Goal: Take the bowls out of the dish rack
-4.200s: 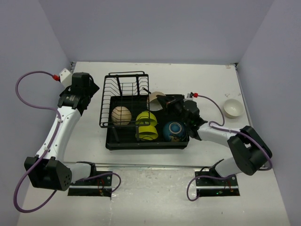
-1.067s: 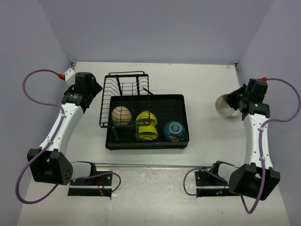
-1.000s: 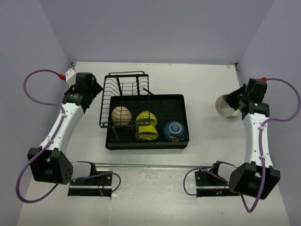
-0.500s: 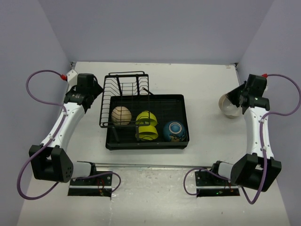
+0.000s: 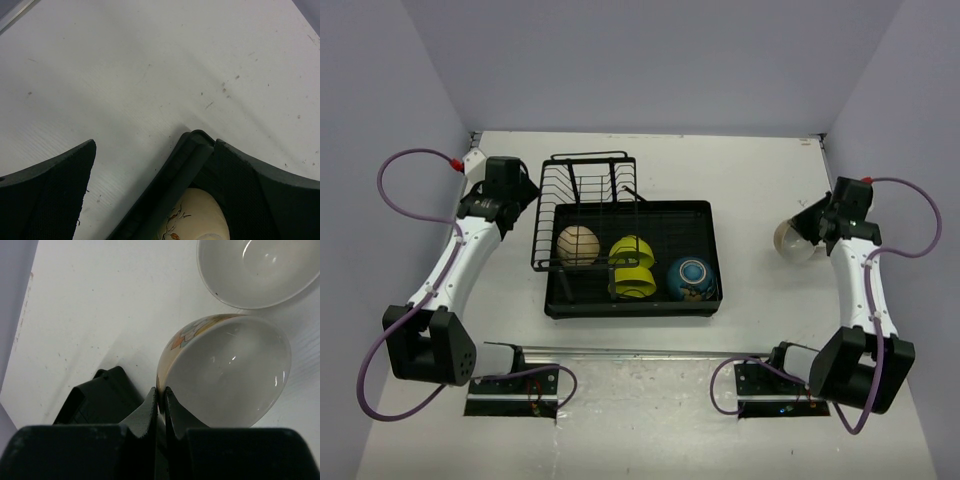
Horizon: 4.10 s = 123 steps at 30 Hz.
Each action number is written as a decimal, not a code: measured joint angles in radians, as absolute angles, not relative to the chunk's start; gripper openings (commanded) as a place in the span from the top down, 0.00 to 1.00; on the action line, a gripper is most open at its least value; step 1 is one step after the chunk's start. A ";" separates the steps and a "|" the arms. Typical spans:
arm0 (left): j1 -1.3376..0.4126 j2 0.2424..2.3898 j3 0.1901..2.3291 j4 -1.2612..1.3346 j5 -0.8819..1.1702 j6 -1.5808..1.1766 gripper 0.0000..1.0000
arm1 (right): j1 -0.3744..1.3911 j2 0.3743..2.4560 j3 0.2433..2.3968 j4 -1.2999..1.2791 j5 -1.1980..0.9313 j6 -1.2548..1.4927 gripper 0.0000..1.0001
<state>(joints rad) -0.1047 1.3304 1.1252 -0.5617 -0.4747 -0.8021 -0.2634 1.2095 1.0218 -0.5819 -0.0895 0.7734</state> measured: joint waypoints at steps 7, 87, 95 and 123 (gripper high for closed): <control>-0.105 1.330 1.124 -0.562 -0.475 -0.802 0.00 | -0.244 1.172 0.951 -0.575 -0.101 0.776 1.00; -0.105 1.336 1.143 -0.608 -0.505 -0.782 0.00 | -0.175 1.531 1.001 -0.680 0.322 0.720 1.00; -0.105 1.353 1.143 -0.607 -0.503 -0.774 0.00 | -0.202 1.534 1.003 -0.671 0.324 0.714 0.96; -0.105 1.367 1.168 -0.629 -0.501 -0.766 0.00 | 0.134 1.254 1.367 -0.746 0.003 0.877 0.52</control>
